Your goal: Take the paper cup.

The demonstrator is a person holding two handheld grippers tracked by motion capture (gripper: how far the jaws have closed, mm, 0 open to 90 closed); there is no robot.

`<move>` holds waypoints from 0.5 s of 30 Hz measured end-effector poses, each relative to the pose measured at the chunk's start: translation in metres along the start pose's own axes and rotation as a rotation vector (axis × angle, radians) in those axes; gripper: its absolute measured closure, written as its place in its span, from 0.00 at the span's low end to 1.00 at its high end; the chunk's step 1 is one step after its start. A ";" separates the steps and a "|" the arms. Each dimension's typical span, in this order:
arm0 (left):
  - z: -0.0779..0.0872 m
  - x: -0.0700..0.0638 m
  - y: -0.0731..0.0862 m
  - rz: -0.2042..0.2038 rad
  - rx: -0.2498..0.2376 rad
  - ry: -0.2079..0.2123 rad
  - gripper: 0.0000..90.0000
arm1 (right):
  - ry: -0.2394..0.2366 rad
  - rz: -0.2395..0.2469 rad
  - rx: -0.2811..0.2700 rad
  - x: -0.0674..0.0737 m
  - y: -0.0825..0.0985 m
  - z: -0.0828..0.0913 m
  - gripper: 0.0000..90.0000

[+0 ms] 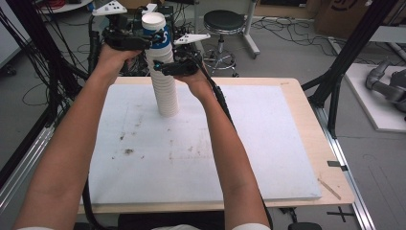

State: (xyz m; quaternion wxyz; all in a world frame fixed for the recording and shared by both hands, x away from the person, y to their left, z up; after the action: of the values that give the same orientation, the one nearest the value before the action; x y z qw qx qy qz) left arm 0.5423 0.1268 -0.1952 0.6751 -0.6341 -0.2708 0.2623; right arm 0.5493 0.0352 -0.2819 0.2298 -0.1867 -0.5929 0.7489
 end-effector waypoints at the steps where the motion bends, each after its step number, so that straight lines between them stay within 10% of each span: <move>1: 0.000 0.001 0.000 0.001 -0.002 -0.002 0.28 | 0.003 -0.001 0.002 0.000 0.000 0.000 0.18; 15: 0.013 -0.007 -0.055 -0.002 -0.132 -0.016 0.30 | 0.013 -0.029 0.016 -0.002 0.001 0.003 0.18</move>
State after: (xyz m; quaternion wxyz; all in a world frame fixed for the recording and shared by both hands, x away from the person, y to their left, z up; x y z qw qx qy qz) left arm 0.5288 0.1274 -0.1397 0.6298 -0.6749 -0.2935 0.2486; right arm 0.5489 0.0311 -0.2823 0.2460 -0.1812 -0.5882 0.7488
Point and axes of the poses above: each handheld gripper's, and its own axes: z roughly backward along the jaws, y roughly out of its underside, x roughly to its left, the point moved 8 cm from there along -z, roughly forward along the jaws, and after that the axes turned 5 degrees about -x, right-handed, at the moved point
